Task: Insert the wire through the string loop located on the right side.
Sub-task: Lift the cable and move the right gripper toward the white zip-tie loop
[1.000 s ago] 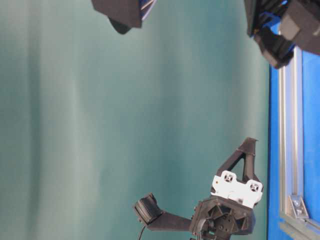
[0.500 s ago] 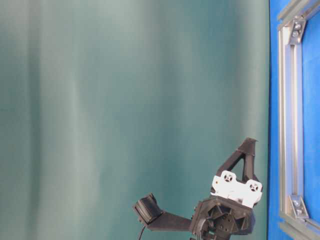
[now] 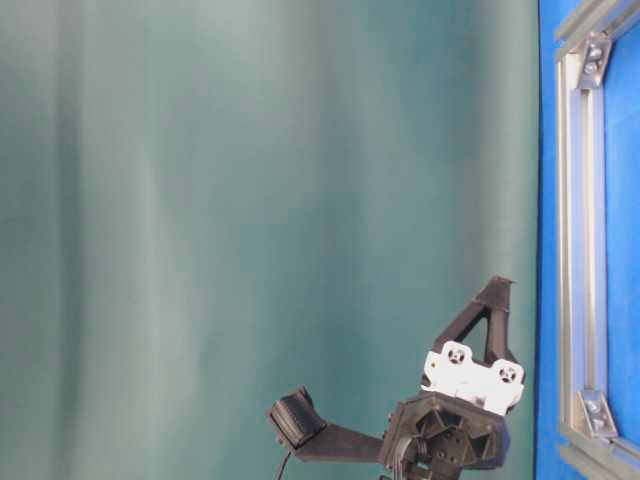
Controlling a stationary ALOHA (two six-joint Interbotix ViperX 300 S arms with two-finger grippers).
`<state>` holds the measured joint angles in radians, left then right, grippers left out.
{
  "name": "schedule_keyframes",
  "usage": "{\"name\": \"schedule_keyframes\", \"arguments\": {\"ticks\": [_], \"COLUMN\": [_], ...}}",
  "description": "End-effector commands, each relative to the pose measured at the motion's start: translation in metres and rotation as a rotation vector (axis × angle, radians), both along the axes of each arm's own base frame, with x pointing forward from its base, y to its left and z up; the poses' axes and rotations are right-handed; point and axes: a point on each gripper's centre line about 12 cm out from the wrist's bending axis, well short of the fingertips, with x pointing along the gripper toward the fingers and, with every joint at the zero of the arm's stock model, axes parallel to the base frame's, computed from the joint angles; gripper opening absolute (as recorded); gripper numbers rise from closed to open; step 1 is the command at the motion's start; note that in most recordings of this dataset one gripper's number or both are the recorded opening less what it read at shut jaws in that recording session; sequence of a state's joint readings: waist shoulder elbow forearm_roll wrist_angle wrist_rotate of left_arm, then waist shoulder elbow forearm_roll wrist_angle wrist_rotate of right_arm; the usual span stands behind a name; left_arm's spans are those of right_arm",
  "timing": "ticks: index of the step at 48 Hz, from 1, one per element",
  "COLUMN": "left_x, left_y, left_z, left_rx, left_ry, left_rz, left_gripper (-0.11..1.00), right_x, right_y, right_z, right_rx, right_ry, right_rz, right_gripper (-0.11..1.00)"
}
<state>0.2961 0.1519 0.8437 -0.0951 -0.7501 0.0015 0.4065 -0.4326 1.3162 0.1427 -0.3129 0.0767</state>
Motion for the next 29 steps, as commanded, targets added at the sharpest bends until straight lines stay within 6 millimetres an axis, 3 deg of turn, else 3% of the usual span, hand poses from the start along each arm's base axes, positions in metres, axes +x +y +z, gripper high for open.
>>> {"name": "schedule_keyframes", "arguments": {"ticks": [1, 14, 29], "left_x": [0.001, 0.001, 0.002], "left_y": [0.001, 0.001, -0.003], "left_z": [0.015, 0.014, 0.013], "left_rx": [0.014, 0.013, 0.012], "left_ry": [-0.042, -0.041, -0.038], "left_rz": [0.001, 0.000, -0.010], "left_gripper": [0.00, 0.00, 0.00], "right_x": [-0.005, -0.009, -0.007], "right_y": [-0.001, -0.006, -0.028], "right_z": [0.007, 0.008, 0.005], "right_rx": [0.015, 0.019, 0.003], "right_ry": [-0.022, -0.034, -0.028], "right_rz": [0.003, -0.011, -0.109], "right_gripper": [-0.03, -0.03, -0.03]}}
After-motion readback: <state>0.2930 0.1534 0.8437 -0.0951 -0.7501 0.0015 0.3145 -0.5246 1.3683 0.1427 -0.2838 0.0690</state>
